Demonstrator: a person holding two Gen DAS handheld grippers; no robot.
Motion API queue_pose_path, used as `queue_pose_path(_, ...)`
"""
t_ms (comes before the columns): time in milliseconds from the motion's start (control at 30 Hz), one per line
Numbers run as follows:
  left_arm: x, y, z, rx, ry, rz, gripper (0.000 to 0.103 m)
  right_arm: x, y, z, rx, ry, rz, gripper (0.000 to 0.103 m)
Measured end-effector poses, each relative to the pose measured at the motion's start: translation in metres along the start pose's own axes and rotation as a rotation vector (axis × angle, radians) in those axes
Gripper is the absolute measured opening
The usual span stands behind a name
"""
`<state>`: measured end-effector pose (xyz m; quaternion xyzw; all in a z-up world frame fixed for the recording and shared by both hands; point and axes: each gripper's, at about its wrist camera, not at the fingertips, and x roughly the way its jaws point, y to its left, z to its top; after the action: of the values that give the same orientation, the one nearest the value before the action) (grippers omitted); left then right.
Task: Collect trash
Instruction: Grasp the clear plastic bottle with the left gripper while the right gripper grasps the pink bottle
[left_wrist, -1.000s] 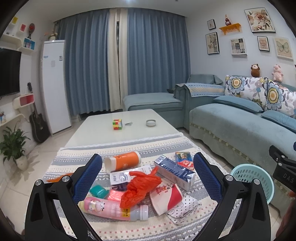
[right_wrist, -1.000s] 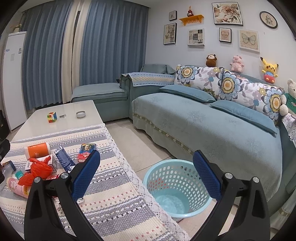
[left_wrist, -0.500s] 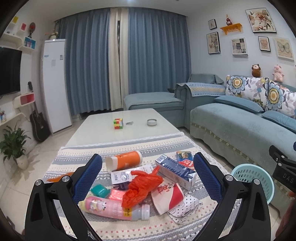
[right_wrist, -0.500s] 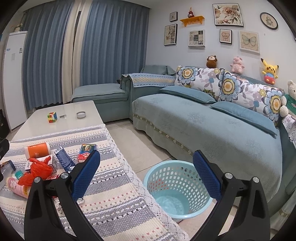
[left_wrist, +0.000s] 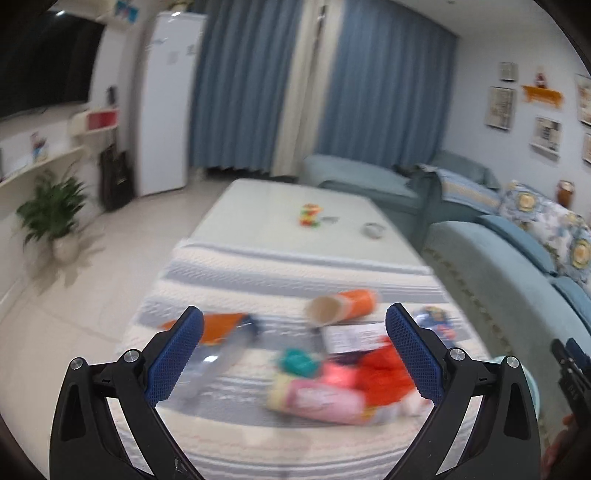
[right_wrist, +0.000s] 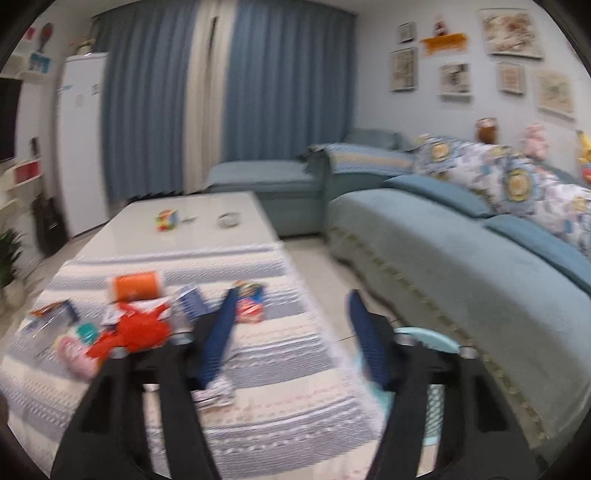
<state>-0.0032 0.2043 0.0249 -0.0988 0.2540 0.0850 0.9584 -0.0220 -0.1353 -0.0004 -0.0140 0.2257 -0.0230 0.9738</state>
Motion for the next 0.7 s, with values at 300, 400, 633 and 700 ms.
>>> queue_pose_path(300,0.082,0.104,-0.012,-0.113,0.252,0.042,0.094,0.045,0.052,-0.01,-0.053,0.095,0.097,0.041)
queue_pose_path(400,0.115,0.12,-0.029,-0.143,0.358,0.013,0.088,0.057,0.068,-0.017,-0.069,0.129,0.138,0.041)
queue_pose_path(633,0.139,0.111,-0.052,-0.052,0.427,-0.018,0.078,0.066,0.109,-0.029,-0.161,0.15,0.186,0.041)
queue_pose_path(700,0.135,0.099,-0.058,-0.001,0.459,-0.036,0.069,0.065,0.115,-0.031,-0.174,0.151,0.193,0.041)
